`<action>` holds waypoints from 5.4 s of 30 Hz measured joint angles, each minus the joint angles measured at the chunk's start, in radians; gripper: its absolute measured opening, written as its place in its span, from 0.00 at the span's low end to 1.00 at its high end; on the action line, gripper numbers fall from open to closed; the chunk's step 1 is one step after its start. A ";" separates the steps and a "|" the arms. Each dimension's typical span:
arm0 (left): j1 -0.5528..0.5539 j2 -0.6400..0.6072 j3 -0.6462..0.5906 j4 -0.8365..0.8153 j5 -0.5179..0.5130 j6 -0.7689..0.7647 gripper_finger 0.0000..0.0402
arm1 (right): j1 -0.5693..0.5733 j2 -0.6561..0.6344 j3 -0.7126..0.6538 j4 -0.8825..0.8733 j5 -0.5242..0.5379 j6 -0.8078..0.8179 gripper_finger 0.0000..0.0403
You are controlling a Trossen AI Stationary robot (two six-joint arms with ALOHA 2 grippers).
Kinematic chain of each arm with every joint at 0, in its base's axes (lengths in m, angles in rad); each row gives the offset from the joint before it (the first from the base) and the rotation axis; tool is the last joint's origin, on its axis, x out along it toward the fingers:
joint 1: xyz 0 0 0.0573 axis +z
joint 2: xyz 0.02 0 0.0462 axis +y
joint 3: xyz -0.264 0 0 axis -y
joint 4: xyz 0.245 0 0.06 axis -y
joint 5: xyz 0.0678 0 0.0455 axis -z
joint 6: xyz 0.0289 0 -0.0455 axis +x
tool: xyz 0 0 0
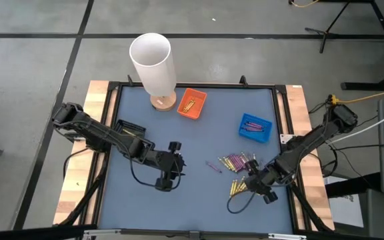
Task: Sort crayons
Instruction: Put the yellow crayon into the orange basket
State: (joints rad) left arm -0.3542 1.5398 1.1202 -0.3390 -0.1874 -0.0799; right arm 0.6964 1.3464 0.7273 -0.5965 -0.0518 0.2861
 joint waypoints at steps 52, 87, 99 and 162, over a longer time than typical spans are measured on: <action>0.000 0.000 0.000 0.017 -0.036 0.003 0.37 | -0.003 0.111 -0.075 0.128 0.086 -0.031 0.24; 0.000 0.000 0.000 0.018 -0.036 0.003 0.37 | -0.101 0.113 0.171 0.124 0.322 -0.316 0.07; 0.000 0.000 0.000 0.018 -0.036 0.003 0.37 | -0.477 0.113 0.238 0.261 0.508 -0.842 0.07; -0.002 0.220 0.000 0.169 -0.137 -0.715 0.37 | -1.073 0.322 0.239 0.832 0.410 -1.415 0.34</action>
State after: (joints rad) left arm -0.3565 1.7596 1.1202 -0.1696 -0.3241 -0.7948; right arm -0.3767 1.6689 0.9661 0.2352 0.3587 -1.1292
